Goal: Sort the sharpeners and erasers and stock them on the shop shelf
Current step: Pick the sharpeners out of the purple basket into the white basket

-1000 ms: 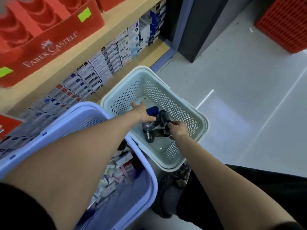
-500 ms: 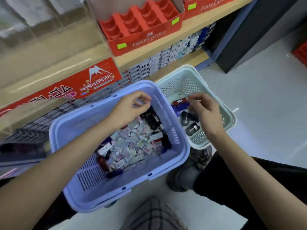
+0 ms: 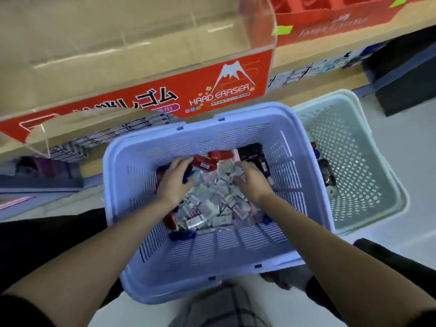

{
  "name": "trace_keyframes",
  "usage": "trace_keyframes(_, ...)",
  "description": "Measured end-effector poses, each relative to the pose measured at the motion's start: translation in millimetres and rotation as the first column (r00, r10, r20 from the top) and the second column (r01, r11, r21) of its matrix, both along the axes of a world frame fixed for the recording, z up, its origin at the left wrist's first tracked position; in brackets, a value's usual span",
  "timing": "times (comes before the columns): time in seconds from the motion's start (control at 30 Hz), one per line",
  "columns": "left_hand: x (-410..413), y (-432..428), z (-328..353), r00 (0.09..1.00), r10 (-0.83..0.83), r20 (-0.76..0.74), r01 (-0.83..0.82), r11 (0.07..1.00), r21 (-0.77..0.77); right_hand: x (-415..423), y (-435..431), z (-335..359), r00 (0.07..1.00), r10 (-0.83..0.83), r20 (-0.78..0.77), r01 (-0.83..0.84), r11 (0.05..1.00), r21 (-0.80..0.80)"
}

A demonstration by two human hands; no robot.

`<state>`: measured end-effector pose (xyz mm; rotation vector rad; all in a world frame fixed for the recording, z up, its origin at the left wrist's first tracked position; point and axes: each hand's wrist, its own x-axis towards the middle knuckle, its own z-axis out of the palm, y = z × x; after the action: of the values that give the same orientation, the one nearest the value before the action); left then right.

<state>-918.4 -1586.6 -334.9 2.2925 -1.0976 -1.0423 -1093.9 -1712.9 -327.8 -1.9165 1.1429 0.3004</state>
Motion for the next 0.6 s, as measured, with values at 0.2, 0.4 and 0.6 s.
trace_keyframes(0.2,20,-1,-27,0.933,-0.221,0.286,0.177,0.969,0.170,50,-11,-31,0.976,0.209,0.065,-0.197,0.969,-0.152)
trace_keyframes(0.4,37,11,-35,0.880,-0.329,0.343,0.208,0.915,0.345,70,1,-39,0.920,0.344,-0.189,-0.387,0.878,-0.282)
trace_keyframes(0.6,28,12,-33,0.986,-0.080,0.143,0.047,0.974,0.222,74,10,-43,0.970,0.224,-0.089,-0.236,0.959,-0.158)
